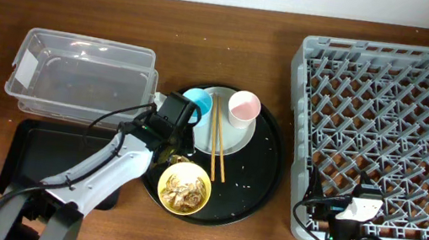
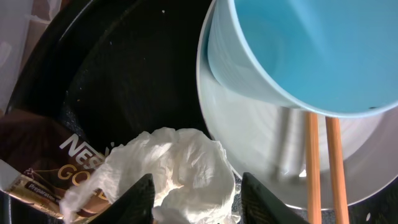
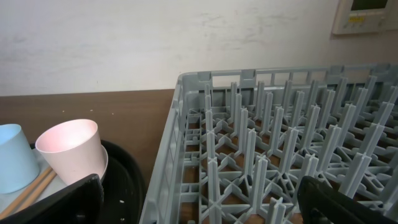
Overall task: Sort waste into correct bins and load items into the dishwasher rack
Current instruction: 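Grasp the crumpled white tissue with the left gripper, then carry the tissue left and drop it into the clear plastic bin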
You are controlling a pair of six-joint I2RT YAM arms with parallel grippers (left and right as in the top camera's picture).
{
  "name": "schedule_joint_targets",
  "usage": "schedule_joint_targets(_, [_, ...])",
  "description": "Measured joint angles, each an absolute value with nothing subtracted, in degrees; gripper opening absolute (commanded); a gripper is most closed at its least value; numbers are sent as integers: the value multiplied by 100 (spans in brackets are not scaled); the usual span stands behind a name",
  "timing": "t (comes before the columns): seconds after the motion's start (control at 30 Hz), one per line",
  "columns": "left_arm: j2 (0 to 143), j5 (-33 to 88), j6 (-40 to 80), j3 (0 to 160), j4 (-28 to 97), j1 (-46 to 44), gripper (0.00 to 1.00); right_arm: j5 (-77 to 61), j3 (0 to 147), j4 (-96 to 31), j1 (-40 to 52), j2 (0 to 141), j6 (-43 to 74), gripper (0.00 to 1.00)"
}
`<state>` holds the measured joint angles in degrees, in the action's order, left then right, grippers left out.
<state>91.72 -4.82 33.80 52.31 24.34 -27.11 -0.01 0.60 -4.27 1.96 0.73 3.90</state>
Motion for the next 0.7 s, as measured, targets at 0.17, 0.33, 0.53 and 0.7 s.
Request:
schedule_joint_targets(0.17, [9174,-495,3350,5190,2432,-2738,44,-1,60,-427,196,73,386,98])
schedule_joint_targets(0.33, [9216,-493,3339,5140,2331,-2814,24,1,60,-427,196,73,388,98])
schedule_joint_targets(0.53, [9227,-495,3275,5140,2268,-2818,9,-1,60,-427,196,73,390,98])
schedule_joint_targets(0.7, [9227,-495,3269,5140,2270,-2856,0,-1,60,-427,196,73,388,98])
